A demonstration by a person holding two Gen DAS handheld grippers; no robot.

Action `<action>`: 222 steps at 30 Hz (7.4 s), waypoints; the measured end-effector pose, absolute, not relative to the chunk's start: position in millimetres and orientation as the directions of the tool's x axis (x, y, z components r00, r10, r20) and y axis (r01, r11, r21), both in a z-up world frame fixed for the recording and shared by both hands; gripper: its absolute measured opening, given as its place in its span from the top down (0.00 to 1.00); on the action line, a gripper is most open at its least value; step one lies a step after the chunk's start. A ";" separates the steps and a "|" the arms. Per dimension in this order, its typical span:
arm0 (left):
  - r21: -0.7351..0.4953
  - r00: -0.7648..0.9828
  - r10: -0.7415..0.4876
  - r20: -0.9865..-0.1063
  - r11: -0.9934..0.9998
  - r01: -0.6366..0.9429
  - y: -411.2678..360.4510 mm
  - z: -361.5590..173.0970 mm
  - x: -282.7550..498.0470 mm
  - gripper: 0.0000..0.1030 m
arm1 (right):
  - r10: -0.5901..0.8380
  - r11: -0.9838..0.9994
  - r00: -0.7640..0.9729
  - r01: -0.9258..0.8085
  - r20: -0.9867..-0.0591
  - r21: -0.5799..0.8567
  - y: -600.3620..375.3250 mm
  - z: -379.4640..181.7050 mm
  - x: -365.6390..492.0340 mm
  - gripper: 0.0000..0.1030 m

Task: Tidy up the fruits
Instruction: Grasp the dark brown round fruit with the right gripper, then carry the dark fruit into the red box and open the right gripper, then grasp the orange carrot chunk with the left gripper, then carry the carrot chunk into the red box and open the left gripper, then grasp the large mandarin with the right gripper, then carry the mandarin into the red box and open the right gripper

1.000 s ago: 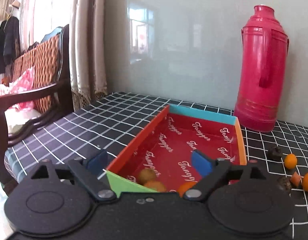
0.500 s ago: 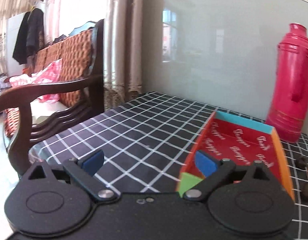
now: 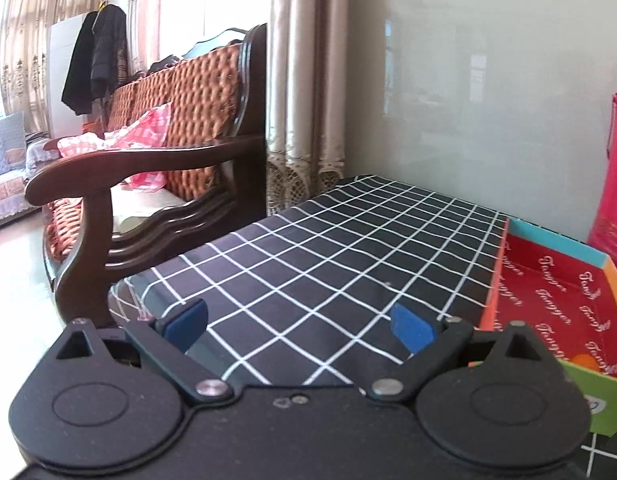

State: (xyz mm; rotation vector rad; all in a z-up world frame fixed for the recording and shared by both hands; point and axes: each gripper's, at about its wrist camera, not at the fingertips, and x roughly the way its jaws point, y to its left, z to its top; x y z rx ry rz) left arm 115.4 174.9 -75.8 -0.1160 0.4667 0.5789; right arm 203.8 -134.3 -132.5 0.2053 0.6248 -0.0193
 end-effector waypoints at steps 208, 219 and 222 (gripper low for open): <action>-0.078 0.762 0.428 -0.486 0.847 -0.526 187.6 -66.9 141.2 0.13 | 0.302 0.939 0.918 -0.240 -0.259 0.245 -137.5 -90.7 172.1 0.66; -0.067 0.727 0.461 -0.509 0.821 -0.568 208.6 -73.8 130.3 0.13 | 0.482 0.876 0.828 -0.451 -0.285 0.171 -55.9 -97.2 162.2 0.66; -0.083 0.722 0.451 -0.525 0.817 -0.571 214.6 -75.1 128.6 0.13 | 0.467 0.883 0.827 -0.451 -0.313 0.127 -40.0 -101.2 155.0 0.59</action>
